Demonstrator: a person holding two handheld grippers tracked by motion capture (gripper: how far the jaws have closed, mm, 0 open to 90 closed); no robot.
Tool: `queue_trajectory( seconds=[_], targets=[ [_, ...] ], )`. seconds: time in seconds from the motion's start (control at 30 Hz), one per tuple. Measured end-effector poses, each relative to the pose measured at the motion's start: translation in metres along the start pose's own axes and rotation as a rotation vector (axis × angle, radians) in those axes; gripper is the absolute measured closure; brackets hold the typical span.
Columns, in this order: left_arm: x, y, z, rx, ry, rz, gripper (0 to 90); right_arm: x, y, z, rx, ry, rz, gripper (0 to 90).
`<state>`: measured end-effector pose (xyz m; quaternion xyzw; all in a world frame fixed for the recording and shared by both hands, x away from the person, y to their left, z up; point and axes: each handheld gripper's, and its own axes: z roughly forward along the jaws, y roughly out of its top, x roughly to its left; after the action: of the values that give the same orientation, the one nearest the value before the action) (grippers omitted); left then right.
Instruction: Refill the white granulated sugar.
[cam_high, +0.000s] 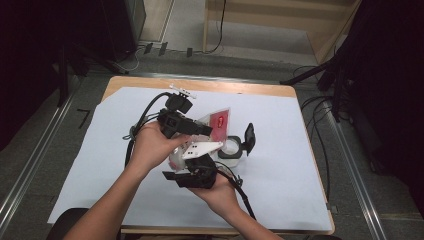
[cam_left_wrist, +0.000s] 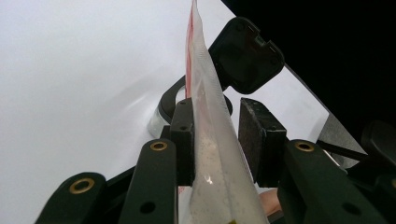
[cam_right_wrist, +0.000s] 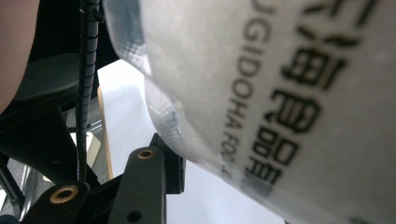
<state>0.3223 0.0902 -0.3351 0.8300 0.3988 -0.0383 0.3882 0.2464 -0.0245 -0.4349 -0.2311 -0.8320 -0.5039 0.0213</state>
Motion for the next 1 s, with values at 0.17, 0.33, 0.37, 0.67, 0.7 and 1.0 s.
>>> queue_trajectory(
  seconds=[0.17,0.33,0.37,0.67,0.7,1.0],
  targets=[
    [-0.0008,0.0002,-0.0006,0.002,0.004,-0.003,68.2,0.0003,0.0002,-0.0001,-0.002,-0.002,-0.001,63.1],
    [-0.0019,0.0003,-0.0022,-0.004,0.011,0.0,67.8,0.0006,0.0007,0.0004,-0.008,0.001,-0.002,63.1],
    [-0.0019,0.0003,-0.0022,-0.004,0.011,0.0,67.8,0.0006,0.0007,0.0004,-0.008,0.001,-0.002,63.1],
    [-0.0035,0.0002,-0.0035,-0.012,0.016,0.003,68.2,0.0013,0.0017,0.0,-0.008,-0.002,-0.005,63.1],
    [-0.0036,0.0003,-0.0035,-0.012,0.016,0.004,68.2,0.0013,0.0017,-0.0001,-0.008,-0.003,-0.005,63.1],
    [-0.0029,-0.0002,-0.0035,-0.007,0.02,0.005,68.7,0.0017,0.0018,0.0002,-0.004,0.0,-0.004,63.1]
  ],
)
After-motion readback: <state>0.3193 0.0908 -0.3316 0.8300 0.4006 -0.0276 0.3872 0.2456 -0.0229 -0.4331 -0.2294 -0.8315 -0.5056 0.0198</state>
